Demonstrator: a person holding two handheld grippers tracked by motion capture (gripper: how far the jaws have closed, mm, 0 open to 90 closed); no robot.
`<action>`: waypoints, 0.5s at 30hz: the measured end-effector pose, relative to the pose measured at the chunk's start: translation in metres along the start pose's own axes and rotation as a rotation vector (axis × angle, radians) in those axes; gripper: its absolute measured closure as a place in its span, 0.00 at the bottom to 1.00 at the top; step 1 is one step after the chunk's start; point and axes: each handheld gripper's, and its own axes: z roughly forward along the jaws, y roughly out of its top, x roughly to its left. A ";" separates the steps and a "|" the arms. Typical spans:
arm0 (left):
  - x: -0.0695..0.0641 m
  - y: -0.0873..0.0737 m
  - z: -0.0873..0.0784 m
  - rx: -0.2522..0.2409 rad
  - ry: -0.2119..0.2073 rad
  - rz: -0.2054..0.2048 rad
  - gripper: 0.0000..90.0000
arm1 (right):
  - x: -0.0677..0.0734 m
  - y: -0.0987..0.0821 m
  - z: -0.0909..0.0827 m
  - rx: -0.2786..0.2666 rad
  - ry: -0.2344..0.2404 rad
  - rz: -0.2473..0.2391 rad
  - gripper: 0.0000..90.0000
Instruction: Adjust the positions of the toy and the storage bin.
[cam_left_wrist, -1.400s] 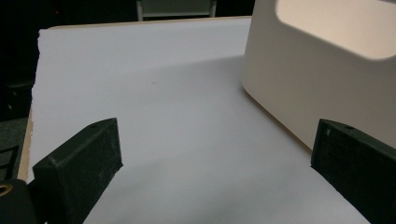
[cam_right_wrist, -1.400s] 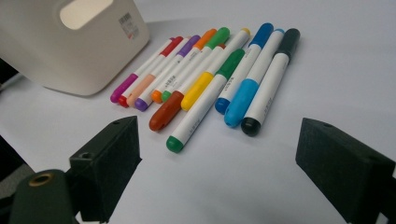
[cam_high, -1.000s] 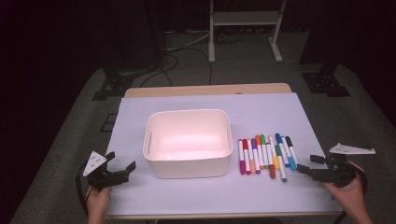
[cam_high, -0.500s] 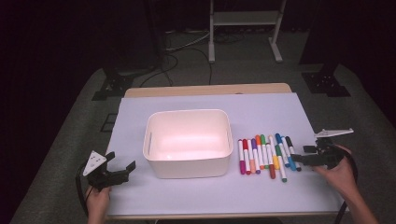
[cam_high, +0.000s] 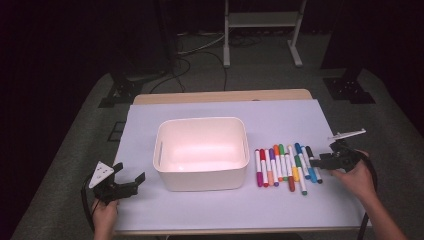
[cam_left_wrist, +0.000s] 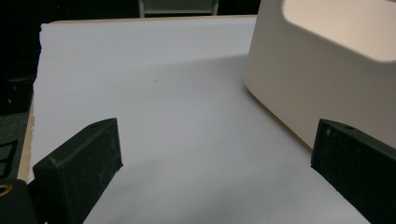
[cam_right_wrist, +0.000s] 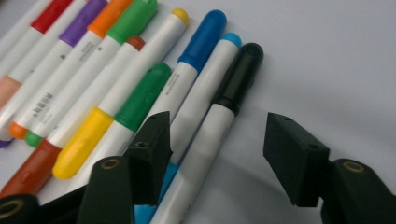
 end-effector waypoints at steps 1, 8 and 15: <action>0.000 0.000 0.000 0.000 0.000 0.000 0.01 | -0.001 0.001 0.000 0.002 -0.009 0.003 0.50; 0.000 0.000 0.000 -0.001 0.000 0.001 0.01 | -0.001 0.000 0.003 0.041 -0.081 0.000 0.60; 0.000 0.000 0.000 -0.002 0.000 0.001 0.01 | 0.006 0.000 0.003 0.081 -0.162 -0.012 0.77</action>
